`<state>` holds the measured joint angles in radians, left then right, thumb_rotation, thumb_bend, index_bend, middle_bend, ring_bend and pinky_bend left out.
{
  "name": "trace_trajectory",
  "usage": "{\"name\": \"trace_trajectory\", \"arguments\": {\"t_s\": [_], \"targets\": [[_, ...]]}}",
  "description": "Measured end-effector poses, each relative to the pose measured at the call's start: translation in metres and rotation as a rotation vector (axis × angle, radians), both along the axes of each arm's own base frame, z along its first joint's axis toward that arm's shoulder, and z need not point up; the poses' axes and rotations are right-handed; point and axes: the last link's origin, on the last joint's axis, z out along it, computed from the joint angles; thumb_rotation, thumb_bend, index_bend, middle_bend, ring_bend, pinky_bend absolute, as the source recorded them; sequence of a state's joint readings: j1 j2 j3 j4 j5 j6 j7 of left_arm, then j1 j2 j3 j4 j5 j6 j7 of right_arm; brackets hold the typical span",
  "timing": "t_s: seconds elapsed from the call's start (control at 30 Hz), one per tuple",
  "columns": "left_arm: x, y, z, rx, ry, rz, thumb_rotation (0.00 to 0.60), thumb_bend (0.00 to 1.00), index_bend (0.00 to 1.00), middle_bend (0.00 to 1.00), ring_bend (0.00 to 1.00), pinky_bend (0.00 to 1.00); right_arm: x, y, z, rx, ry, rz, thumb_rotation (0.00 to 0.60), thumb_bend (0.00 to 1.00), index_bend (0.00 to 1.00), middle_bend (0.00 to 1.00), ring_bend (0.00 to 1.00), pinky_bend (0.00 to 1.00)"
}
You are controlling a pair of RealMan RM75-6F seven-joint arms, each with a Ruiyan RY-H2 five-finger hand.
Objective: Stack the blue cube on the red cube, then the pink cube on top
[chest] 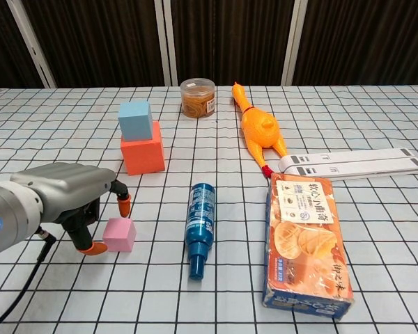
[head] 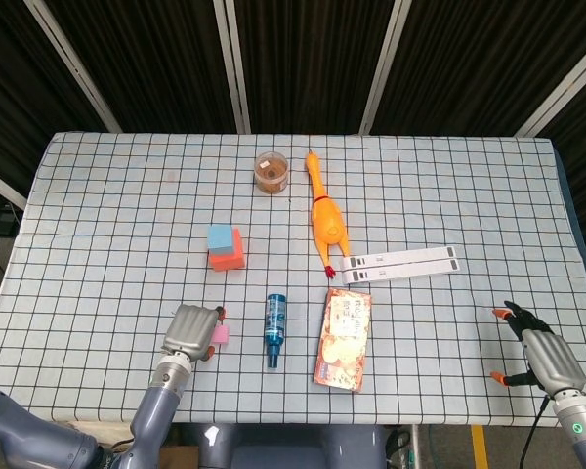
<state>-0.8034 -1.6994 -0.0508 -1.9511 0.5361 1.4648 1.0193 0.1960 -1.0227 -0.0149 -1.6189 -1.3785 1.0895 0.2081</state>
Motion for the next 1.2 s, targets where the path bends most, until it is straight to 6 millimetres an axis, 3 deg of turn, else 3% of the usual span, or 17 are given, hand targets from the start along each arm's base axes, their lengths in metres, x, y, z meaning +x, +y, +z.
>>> {"name": "trace_trajectory", "arguments": {"t_s": [1.2], "targets": [[0.004, -0.0023, -0.0058, 0.012, 0.016, -0.028, 0.6, 0.34, 0.39, 0.99, 0.84, 0.86, -0.0016, -0.0001, -0.0006, 0.01, -0.022, -0.009, 0.6, 0.04, 0.16, 0.04, 0.07, 0.13]]}}
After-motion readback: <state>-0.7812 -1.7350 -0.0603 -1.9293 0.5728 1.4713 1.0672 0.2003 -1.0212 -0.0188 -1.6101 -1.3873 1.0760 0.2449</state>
